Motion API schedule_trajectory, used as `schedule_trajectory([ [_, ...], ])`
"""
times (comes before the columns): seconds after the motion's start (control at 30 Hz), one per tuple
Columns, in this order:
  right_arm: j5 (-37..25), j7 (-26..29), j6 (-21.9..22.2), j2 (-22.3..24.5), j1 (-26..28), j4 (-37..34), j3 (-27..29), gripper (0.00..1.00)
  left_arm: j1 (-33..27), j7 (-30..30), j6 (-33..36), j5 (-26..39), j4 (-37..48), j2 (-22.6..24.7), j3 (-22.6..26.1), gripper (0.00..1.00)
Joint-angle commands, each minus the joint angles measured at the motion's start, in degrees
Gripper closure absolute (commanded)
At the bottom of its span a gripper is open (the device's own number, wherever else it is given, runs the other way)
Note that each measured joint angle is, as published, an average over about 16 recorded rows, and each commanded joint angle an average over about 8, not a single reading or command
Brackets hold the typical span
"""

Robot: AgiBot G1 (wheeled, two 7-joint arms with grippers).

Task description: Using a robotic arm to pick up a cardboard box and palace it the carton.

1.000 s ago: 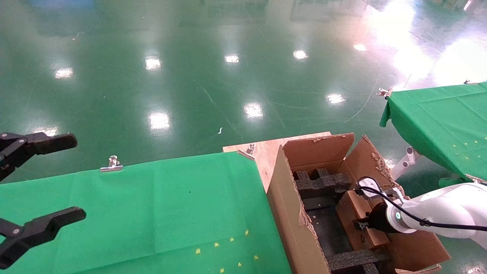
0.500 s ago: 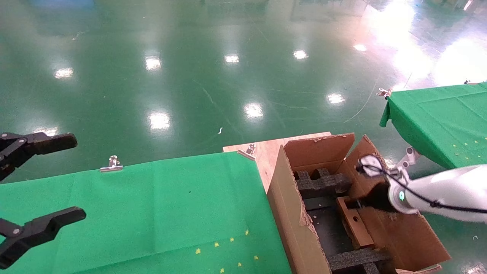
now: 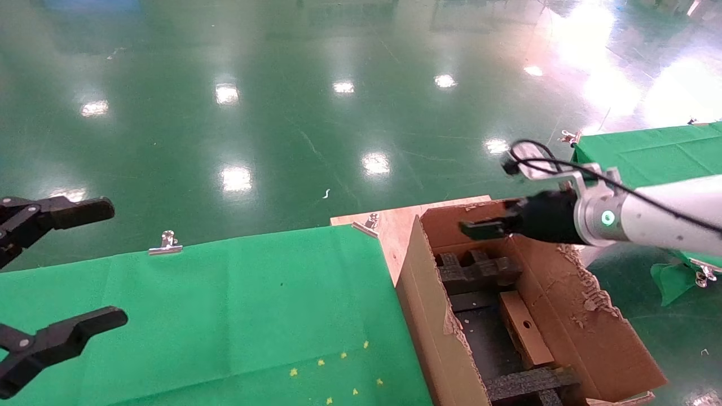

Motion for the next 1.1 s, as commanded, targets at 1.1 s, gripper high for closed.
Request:
schedule_trajectory([
  [1.1, 27.22, -24.6, -13.38, 0.83, -2.28, 1.75, 15.06, 0.0, 0.01, 0.0, -0.01, -0.04, 0.02, -0.01, 0.0, 0.0],
])
